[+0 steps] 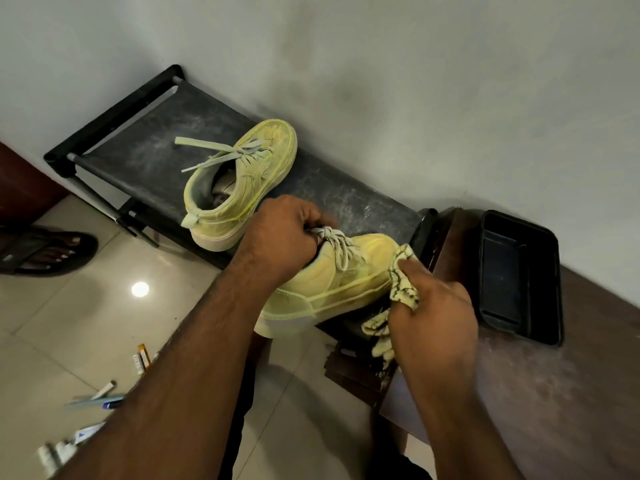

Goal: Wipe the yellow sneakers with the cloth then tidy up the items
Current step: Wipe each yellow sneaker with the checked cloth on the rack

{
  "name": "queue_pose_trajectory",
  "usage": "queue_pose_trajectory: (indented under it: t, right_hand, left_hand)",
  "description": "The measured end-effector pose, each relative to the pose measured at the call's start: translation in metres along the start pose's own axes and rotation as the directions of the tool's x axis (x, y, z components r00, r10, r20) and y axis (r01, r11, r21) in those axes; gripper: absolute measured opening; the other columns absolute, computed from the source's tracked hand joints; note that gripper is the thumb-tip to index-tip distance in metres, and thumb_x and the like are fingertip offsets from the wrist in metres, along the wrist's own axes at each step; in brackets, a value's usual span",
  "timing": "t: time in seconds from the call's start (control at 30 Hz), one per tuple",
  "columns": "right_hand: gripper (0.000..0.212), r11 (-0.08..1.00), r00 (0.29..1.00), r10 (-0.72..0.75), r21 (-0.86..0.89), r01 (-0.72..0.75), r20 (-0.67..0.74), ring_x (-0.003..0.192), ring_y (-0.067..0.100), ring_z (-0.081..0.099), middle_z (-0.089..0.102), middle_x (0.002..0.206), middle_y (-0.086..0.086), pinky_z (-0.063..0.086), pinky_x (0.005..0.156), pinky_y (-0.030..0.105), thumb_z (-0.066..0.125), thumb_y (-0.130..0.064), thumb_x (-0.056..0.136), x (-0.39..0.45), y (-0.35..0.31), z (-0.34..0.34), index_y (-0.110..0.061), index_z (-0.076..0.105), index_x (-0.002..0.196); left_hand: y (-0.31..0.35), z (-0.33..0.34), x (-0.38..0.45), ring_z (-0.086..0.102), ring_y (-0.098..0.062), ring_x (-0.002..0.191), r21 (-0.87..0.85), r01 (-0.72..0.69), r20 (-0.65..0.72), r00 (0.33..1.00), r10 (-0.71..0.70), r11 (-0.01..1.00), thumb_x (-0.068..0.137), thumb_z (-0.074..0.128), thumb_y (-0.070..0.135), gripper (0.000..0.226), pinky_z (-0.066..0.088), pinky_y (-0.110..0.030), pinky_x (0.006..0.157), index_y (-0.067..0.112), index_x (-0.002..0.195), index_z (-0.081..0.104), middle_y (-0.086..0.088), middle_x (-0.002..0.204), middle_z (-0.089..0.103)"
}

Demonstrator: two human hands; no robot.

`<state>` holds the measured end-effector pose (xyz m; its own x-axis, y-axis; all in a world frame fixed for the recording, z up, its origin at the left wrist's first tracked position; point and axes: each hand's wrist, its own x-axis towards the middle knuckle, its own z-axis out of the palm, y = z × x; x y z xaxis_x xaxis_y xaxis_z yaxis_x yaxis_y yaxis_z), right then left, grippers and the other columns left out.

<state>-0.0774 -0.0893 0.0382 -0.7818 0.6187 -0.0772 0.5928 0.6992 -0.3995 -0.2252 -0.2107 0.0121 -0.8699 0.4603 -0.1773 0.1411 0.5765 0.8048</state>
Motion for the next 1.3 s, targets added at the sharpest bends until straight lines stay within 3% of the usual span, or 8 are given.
queue_pose_trajectory:
  t: [0.17,0.27,0.4,0.53,0.73,1.0,1.17,1.3]
  right_hand:
    - [0.057,0.992,0.986,-0.072,-0.095,0.087,0.153,0.108,0.016,0.045,0.057,0.123,-0.010,0.048,0.081,0.030,0.055,-0.010,0.079,-0.004,-0.010,0.020,-0.030,0.051,0.132]
    - [0.052,0.987,0.981,-0.054,-0.140,0.081,0.188,0.108,0.019,0.045,0.057,0.124,-0.003,0.047,0.082,0.031,0.054,-0.013,0.080,-0.005,-0.012,0.026,-0.027,0.051,0.130]
    - [0.047,0.986,0.976,-0.039,-0.151,0.073,0.215,0.106,0.018,0.044,0.057,0.122,-0.010,0.048,0.083,0.033,0.054,-0.015,0.080,-0.004,-0.009,0.026,-0.029,0.054,0.124]
    - [0.043,0.989,0.967,-0.022,-0.139,0.059,0.252,0.106,0.019,0.043,0.059,0.118,-0.008,0.047,0.083,0.033,0.059,-0.020,0.080,-0.002,-0.011,0.022,-0.029,0.055,0.121]
    - [0.041,0.995,0.969,0.040,-0.099,-0.016,0.244,0.103,0.019,0.046,0.049,0.089,-0.003,0.050,0.079,0.034,0.054,-0.013,0.082,0.003,-0.007,0.016,-0.030,0.057,0.118]
    - [0.055,1.000,0.992,0.018,0.020,-0.020,0.125,0.105,0.013,0.045,0.063,0.117,-0.007,0.045,0.083,0.029,0.053,-0.010,0.082,0.005,0.008,0.014,-0.032,0.052,0.132]
    - [0.057,0.996,0.998,-0.047,0.082,0.044,0.037,0.107,0.013,0.046,0.060,0.127,-0.009,0.046,0.089,0.029,0.054,-0.006,0.079,0.006,0.015,0.011,-0.026,0.054,0.133]
    - [0.061,0.980,0.983,-0.152,0.110,0.163,-0.104,0.101,0.014,0.048,0.063,0.125,-0.007,0.044,0.085,0.026,0.060,0.001,0.070,0.005,0.018,0.004,-0.020,0.060,0.127]
  left_hand:
    - [0.008,0.005,-0.006,0.066,-0.014,0.090,-0.015,-0.197,-0.221,0.957,0.189,0.980,0.074,0.057,0.009,0.031,0.053,-0.028,0.083,0.016,0.098,0.076,0.005,0.099,0.070]
    - [0.015,0.001,-0.009,0.059,-0.024,0.079,0.193,-0.253,-0.386,0.869,0.311,0.948,0.077,0.053,0.025,0.026,0.050,-0.040,0.071,0.010,0.085,0.073,-0.001,0.082,0.062]
    - [0.038,-0.013,-0.017,0.053,-0.013,0.058,0.292,-0.022,-0.045,0.998,0.037,0.956,0.084,0.065,0.048,0.038,0.037,-0.025,0.055,0.020,0.060,0.060,0.005,0.058,0.052]
    - [0.052,-0.010,-0.022,0.061,-0.019,0.071,0.439,0.058,0.215,0.962,-0.168,0.897,0.077,0.071,0.054,0.040,0.044,-0.028,0.062,0.015,0.076,0.065,-0.001,0.071,0.060]
    - [0.071,-0.010,-0.024,0.060,-0.021,0.086,0.486,0.098,0.162,0.966,-0.200,0.868,0.079,0.076,0.038,0.030,0.047,-0.030,0.074,0.015,0.085,0.057,-0.005,0.095,0.064]
    - [0.061,0.022,-0.035,0.058,-0.021,0.103,0.607,0.124,0.138,0.956,-0.258,0.785,0.087,0.070,0.028,0.030,0.037,-0.028,0.074,0.012,0.111,0.061,-0.007,0.113,0.062]
    - [0.052,0.008,-0.034,0.062,-0.025,0.091,0.504,0.149,0.033,0.981,-0.192,0.851,0.090,0.062,0.023,0.016,0.042,-0.029,0.071,0.015,0.103,0.068,-0.007,0.100,0.066]
    - [0.046,-0.034,-0.027,0.060,-0.017,0.083,0.216,0.184,0.096,0.973,-0.208,0.959,0.091,0.063,0.016,0.010,0.039,-0.025,0.076,0.015,0.095,0.073,-0.003,0.093,0.069]
